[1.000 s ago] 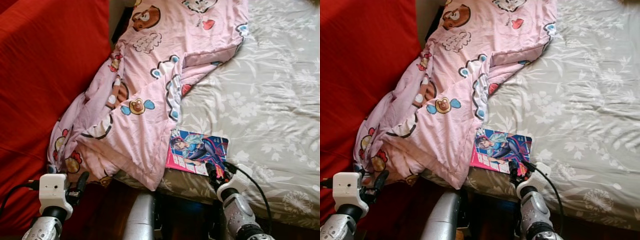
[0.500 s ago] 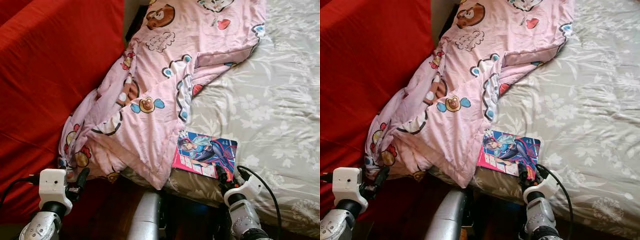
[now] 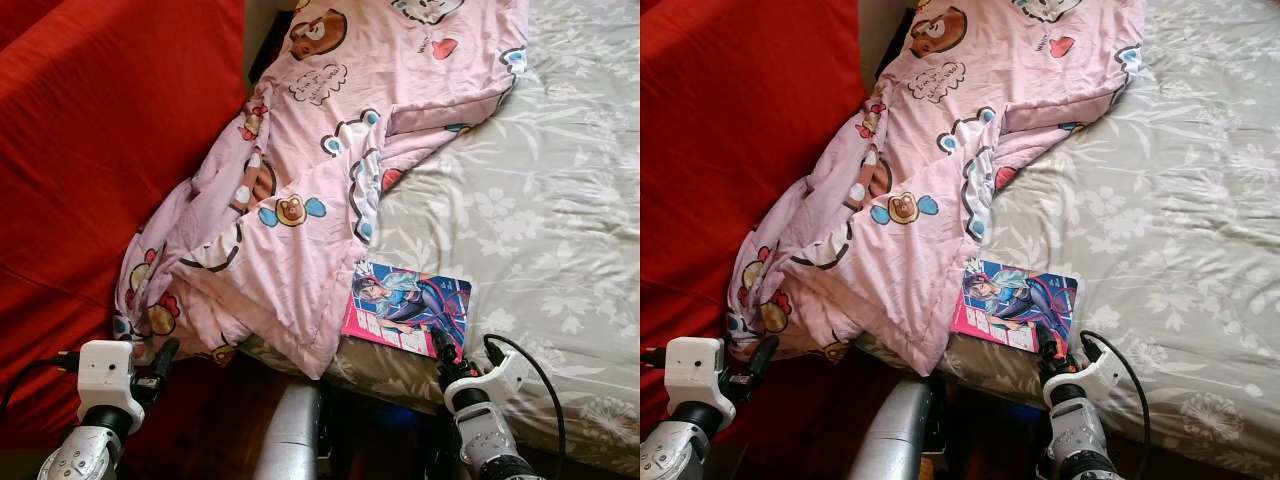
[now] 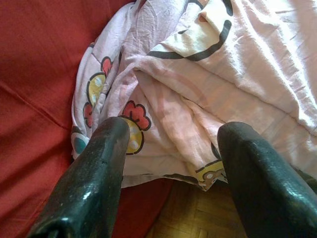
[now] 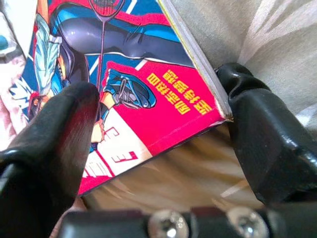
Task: Clean up the room
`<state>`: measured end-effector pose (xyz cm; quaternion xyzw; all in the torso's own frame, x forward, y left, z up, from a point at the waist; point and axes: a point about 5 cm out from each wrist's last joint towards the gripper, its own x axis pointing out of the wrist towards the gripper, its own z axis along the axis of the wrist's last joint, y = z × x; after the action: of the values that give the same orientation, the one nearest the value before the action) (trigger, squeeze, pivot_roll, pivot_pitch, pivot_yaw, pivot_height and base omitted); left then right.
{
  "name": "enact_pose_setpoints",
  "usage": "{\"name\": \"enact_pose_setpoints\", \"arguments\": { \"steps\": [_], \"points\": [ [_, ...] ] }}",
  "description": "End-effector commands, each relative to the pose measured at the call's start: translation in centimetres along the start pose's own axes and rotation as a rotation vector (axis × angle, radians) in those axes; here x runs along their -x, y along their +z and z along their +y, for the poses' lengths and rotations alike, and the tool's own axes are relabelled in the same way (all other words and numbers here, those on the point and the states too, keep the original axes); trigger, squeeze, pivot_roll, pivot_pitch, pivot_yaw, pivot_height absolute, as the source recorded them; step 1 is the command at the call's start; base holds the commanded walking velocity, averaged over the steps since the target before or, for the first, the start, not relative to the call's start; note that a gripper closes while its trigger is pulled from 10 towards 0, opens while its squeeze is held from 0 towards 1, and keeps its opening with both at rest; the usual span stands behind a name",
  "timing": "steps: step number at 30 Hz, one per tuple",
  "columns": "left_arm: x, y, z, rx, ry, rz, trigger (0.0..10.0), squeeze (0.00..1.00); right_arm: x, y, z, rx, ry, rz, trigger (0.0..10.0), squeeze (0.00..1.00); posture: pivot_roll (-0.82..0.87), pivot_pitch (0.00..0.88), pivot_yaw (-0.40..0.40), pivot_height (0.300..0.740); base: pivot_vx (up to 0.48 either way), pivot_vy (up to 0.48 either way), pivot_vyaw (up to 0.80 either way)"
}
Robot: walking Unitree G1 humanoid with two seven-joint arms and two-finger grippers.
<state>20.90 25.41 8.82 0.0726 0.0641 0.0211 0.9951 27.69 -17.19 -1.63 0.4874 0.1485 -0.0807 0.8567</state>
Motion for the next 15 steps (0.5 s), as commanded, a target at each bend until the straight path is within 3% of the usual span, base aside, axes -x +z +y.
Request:
{"name": "enact_pose_setpoints", "arguments": {
  "steps": [1, 2, 15],
  "points": [
    [0.64, -0.67, 0.78, -0.034, 0.015, 0.051, 10.0, 0.00, 0.68, -3.70, 0.20, -0.073, -0.003, 0.133, 2.3, 0.00, 0.31, 0.333, 0.254, 0.642, 0.000, 0.000, 0.00],
    [0.64, -0.68, 0.78, -0.035, 0.015, 0.051, 10.0, 0.00, 0.64, -3.65, 0.25, -0.073, -0.002, 0.130, 0.0, 0.00, 0.31, 0.332, 0.253, 0.642, 0.000, 0.000, 0.00],
    [0.54, -0.96, 0.46, -0.062, -0.003, 0.057, 10.0, 0.00, 0.40, -3.49, 0.74, -0.092, 0.033, 0.125, 0.0, 0.00, 0.31, 0.322, 0.248, 0.642, 0.000, 0.000, 0.00]
  ]
}}
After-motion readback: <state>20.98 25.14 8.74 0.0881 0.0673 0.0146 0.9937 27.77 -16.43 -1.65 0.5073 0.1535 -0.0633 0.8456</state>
